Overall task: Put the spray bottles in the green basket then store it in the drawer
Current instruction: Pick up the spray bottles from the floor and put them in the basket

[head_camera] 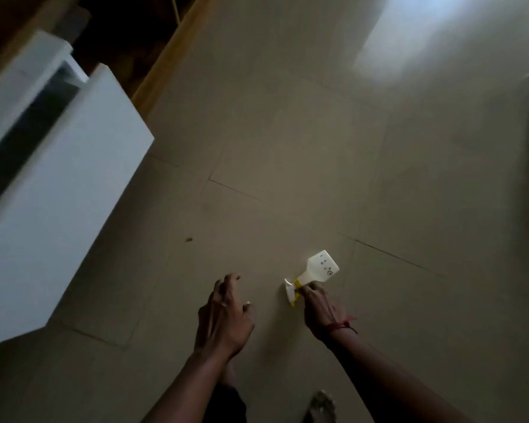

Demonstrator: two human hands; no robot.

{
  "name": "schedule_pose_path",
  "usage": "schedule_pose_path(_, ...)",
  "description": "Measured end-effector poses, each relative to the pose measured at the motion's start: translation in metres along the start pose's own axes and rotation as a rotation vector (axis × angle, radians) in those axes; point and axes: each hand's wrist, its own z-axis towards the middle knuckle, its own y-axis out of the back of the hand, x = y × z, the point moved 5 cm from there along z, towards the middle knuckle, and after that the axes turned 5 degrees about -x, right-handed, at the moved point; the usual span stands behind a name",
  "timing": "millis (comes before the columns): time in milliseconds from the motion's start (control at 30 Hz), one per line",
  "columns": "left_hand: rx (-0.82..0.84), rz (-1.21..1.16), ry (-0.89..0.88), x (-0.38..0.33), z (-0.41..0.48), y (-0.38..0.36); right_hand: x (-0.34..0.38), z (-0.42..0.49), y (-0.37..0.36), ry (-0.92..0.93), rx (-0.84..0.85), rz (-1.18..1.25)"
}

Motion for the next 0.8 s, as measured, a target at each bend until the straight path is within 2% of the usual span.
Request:
schedule_pose_path(167,-0.043,-0.041,-0.003,0.028,0.070,-0.064,-0.032,0.088,-0.070,0.196,-0.021,-0.367)
schedule_pose_path(433,-0.046,-0.021,0.006,0.077,0.123,-0.133,-0.073,0.171,-0.161,0.351,0.043,-0.639)
schedule_pose_path(567,-0.036,-0.010,0.044,0.091,0.119,-0.144,-0.082,0.178,-0.177,0.329,0.091,-0.628)
schedule_pose_path(667,-0.029,-0.015,0.080,0.090,0.103,-0.135,-0.083,0.166,-0.162,0.293,0.058,-0.567)
schedule_pose_path(733,-0.033,-0.026,0.096,0.083,0.089,-0.120,-0.076,0.154,-0.144,0.234,0.031,-0.424)
schedule_pose_path(800,-0.058,-0.059,0.119,0.075,0.073,-0.096,-0.063,0.135,-0.115,0.108,0.024,-0.119)
